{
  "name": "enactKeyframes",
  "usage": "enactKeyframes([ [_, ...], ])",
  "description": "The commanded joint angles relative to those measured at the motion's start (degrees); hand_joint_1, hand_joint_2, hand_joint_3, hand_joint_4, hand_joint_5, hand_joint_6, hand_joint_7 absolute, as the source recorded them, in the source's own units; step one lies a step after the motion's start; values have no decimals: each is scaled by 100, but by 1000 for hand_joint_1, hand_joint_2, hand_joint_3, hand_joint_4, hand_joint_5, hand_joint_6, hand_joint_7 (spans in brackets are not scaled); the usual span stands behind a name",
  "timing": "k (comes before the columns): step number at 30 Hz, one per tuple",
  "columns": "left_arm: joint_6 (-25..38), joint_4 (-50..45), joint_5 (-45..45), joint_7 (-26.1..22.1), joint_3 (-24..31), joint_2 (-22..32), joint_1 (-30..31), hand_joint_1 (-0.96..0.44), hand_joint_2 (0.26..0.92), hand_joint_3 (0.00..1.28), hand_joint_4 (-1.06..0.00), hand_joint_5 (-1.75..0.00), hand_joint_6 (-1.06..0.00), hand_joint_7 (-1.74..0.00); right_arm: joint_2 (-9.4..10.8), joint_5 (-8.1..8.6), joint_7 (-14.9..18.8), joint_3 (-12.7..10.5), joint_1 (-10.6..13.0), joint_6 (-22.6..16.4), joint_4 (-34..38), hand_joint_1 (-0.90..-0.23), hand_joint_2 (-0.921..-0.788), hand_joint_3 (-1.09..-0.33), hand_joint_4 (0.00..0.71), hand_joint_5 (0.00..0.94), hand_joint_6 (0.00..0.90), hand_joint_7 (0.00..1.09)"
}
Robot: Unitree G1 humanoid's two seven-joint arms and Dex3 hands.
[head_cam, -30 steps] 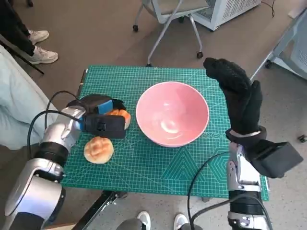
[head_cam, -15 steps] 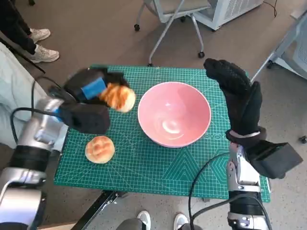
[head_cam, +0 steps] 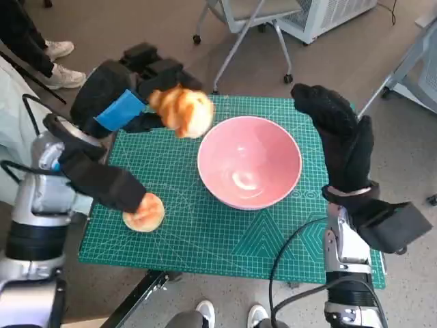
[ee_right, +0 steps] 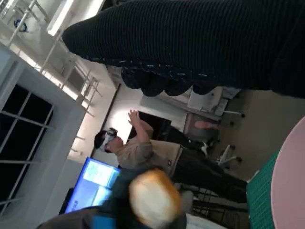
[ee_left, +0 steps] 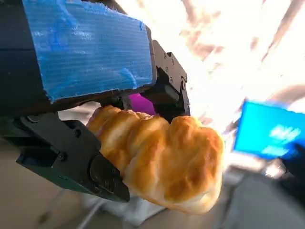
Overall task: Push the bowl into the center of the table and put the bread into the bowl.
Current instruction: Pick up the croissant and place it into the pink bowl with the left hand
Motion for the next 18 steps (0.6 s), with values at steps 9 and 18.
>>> enactKeyframes([
  [9, 22, 48, 381, -461, -738, -560, -387, 3, 911, 26, -733, -1136, -720, -1049, -29, 97, 72, -21, 99, 18, 34, -662, -921, -777, 220, 4, 68, 578],
  [18, -348, 1411, 807, -220, -1289, -1026, -826, 2, 920, 44, -680, -1129, -690, -1139, -86, 154, 115, -61, 109, -1, 79, -660, -921, -774, 222, 4, 70, 577],
])
